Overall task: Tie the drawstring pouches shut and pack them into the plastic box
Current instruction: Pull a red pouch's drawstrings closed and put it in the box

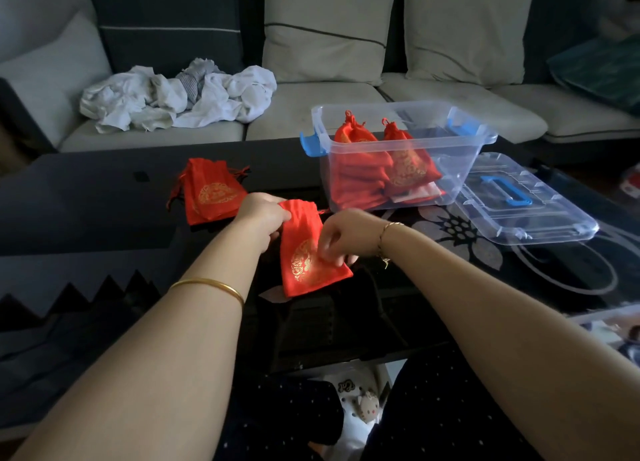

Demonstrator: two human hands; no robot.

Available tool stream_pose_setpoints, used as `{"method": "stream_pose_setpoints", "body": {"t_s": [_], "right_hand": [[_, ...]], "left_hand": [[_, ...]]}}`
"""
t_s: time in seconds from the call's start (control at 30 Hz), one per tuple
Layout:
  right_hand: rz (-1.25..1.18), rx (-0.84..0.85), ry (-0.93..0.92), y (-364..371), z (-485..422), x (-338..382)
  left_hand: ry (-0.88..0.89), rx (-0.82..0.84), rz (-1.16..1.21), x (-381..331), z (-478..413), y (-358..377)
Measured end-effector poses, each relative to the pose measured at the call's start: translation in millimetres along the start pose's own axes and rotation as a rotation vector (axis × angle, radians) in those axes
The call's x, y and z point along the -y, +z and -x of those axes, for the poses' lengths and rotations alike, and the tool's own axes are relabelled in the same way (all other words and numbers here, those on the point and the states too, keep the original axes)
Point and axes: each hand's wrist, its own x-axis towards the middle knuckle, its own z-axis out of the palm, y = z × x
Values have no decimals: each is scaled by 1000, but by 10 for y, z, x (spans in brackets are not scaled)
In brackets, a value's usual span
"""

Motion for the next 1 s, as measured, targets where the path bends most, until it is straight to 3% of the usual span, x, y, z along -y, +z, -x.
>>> {"method": "stream_pose_setpoints", "body": {"t_s": [0.1, 0.17, 0.33, 0.77, 1.0], "right_hand": [[-86, -426, 104, -129, -29, -153], [-178, -522, 135, -180, -18, -202], [-449, -342, 160, -169, 39, -192], [-657, -334, 53, -366, 236, -210], [-732, -451, 90, -404, 268, -227]], "left_hand": [[53, 38, -38, -96, 34, -37], [85, 66, -43, -121, 56, -51], [153, 82, -34, -135, 103, -74], [69, -34, 64, -190, 148, -123], [349, -108, -285, -103, 172, -212]]}}
